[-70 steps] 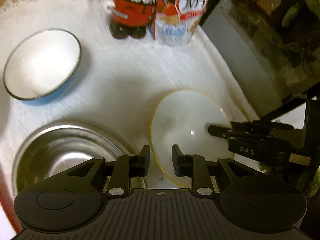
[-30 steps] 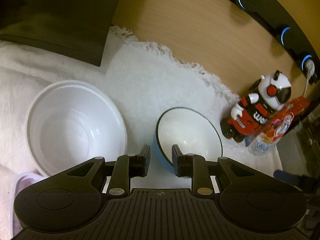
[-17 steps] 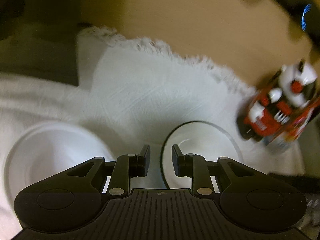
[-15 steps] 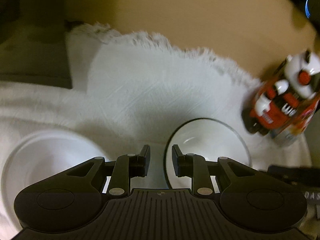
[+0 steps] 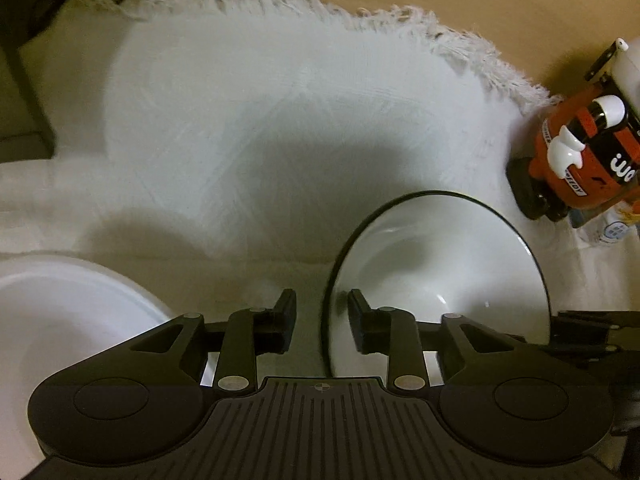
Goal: Organize plates and bowls
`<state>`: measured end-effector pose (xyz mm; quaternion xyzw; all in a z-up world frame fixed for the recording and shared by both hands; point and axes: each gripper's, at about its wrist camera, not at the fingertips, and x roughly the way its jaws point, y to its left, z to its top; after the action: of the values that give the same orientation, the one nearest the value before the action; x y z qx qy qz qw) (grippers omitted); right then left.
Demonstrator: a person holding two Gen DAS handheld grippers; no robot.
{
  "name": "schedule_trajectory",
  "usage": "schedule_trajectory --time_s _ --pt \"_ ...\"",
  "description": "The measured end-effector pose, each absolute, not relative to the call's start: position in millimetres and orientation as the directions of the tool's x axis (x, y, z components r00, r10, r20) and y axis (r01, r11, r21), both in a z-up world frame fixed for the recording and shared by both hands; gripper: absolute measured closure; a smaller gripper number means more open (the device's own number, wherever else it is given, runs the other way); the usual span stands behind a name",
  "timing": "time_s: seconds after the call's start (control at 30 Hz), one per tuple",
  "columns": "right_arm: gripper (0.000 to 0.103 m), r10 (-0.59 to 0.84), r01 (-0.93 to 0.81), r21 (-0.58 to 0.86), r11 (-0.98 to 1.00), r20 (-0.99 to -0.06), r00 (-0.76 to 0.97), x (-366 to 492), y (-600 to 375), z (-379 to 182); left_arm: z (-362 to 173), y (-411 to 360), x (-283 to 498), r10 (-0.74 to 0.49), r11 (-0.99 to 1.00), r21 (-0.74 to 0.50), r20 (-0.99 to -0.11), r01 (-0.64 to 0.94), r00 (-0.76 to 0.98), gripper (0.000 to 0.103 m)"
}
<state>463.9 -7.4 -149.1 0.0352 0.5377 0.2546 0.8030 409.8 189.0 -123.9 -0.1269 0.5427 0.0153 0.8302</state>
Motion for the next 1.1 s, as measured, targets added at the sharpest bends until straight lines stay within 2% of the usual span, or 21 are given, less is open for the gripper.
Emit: schedule_trajectory --time_s 0.03,0.07,0.17,0.43,0.6,0.83,1.1 --pt "0.080 0.456 -0.378 0.339 0.862 -0.844 0.284 464.0 -6.9 -148.7 -124.1 187.3 410.3 -0.130 0.966 -0.209 -0.903 -0.154 0.410 0.077" --pt "0.084 0.468 -0.384 0.351 0.854 -0.840 0.274 463.8 -6.9 -148.0 -123.9 185.6 411.2 -0.142 0.965 -0.217 -0.903 -0.146 0.407 0.074" --pt "0.085 0.458 -0.396 0.331 0.857 -0.841 0.288 460.7 -8.3 -143.0 -120.9 176.0 411.1 -0.115 0.975 -0.179 -0.912 -0.130 0.395 0.074" --pt "0.084 0.422 -0.363 0.297 0.883 -0.840 0.340 447.6 -56.2 -131.7 -113.9 140.1 399.1 -0.239 0.956 -0.285 -0.900 -0.076 0.365 0.074" --pt "0.084 0.360 -0.334 0.231 0.914 -0.841 0.404 435.9 -96.7 -125.7 -113.5 95.2 392.3 -0.278 0.954 -0.300 -0.892 -0.007 0.355 0.074" --pt "0.084 0.356 -0.296 0.246 0.923 -0.838 0.413 436.4 -126.1 -136.5 -112.4 76.1 395.0 -0.254 0.962 -0.274 -0.885 0.005 0.390 0.080" --pt "0.081 0.387 -0.299 0.284 0.911 -0.839 0.383 437.6 -126.7 -150.4 -125.0 70.8 404.5 -0.219 0.968 -0.247 -0.911 -0.037 0.349 0.080"
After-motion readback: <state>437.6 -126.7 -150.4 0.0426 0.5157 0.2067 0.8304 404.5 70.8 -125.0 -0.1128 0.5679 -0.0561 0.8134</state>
